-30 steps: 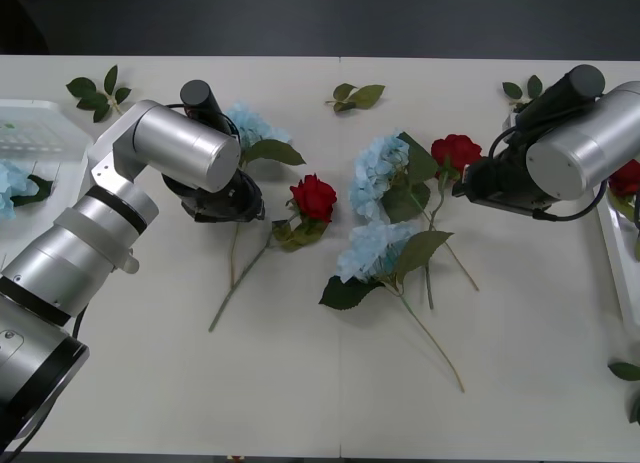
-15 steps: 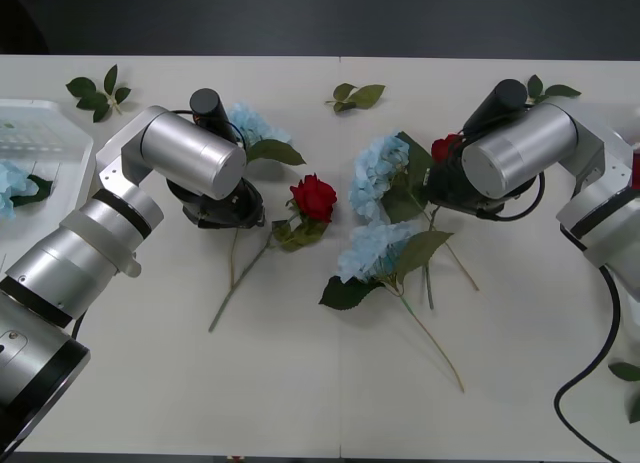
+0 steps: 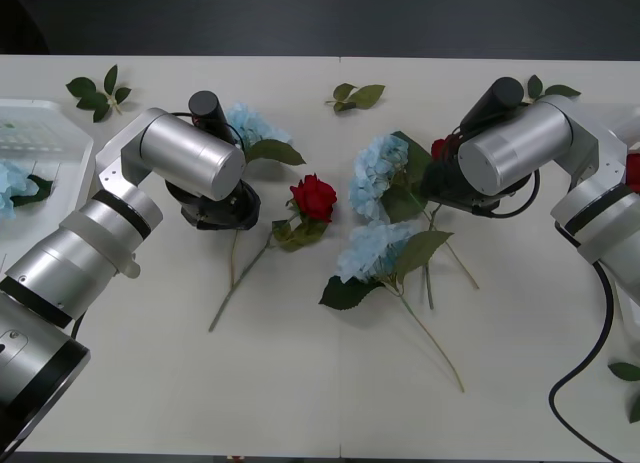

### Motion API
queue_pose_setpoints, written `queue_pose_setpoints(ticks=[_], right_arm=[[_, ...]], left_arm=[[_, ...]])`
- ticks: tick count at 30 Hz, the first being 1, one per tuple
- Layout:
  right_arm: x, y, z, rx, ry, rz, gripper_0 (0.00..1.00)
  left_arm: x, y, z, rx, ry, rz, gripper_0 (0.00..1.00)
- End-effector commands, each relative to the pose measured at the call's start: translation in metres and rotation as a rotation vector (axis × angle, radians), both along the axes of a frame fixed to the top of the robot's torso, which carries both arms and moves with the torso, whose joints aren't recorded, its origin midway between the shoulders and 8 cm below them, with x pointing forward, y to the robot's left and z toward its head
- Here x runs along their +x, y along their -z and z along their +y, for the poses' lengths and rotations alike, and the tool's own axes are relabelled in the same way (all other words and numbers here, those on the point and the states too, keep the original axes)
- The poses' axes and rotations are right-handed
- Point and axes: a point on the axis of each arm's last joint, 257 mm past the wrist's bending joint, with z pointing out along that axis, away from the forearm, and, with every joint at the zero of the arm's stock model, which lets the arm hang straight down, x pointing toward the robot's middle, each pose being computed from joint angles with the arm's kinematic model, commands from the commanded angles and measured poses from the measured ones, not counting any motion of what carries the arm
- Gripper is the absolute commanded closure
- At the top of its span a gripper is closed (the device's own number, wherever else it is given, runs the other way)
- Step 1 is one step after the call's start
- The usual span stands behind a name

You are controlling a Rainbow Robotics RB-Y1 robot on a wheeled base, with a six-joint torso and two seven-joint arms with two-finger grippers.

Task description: Put the red flowers into the right box and the blue flowers into the left box

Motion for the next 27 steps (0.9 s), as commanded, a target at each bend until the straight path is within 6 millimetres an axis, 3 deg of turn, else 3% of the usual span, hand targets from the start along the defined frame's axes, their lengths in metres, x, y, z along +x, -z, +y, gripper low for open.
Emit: queue_pose_setpoints(ticks=[1,4,6,7,9,10,13,21,27], right_arm=[[0.012,-0.012,0.01,0.024,0.008,-0.034,0.35],[0.014,-0.008,0.013,0.033,0.01,-0.037,0.41],[0.015,-0.005,0.012,0.035,0.015,-0.035,0.5],[0.015,-0.004,0.012,0.034,0.018,-0.035,0.54],[0.016,-0.004,0.01,0.032,0.019,-0.034,0.72],[0.016,-0.004,0.011,0.033,0.019,-0.035,0.76],[0.016,-0.004,0.01,0.035,0.02,-0.034,0.99],[0.018,-0.01,-0.001,0.041,0.03,-0.037,1.0],[0.025,-0.032,-0.021,0.035,0.019,-0.065,1.0]], left_arm=[[0.02,-0.028,-0.016,-0.023,-0.01,-0.063,0.74],[0.02,-0.028,-0.016,-0.024,-0.012,-0.063,0.94],[0.021,-0.029,-0.015,-0.024,-0.015,-0.066,0.99],[0.021,-0.028,-0.016,-0.025,-0.014,-0.065,0.99],[0.022,-0.029,-0.014,-0.024,-0.017,-0.068,1.0],[0.021,-0.029,-0.015,-0.023,-0.016,-0.067,1.0],[0.022,-0.029,-0.014,-0.02,-0.016,-0.071,1.0],[0.031,-0.063,-0.008,0.0,0.015,-0.133,1.0],[0.025,-0.098,0.006,-0.028,0.036,-0.207,1.0]])
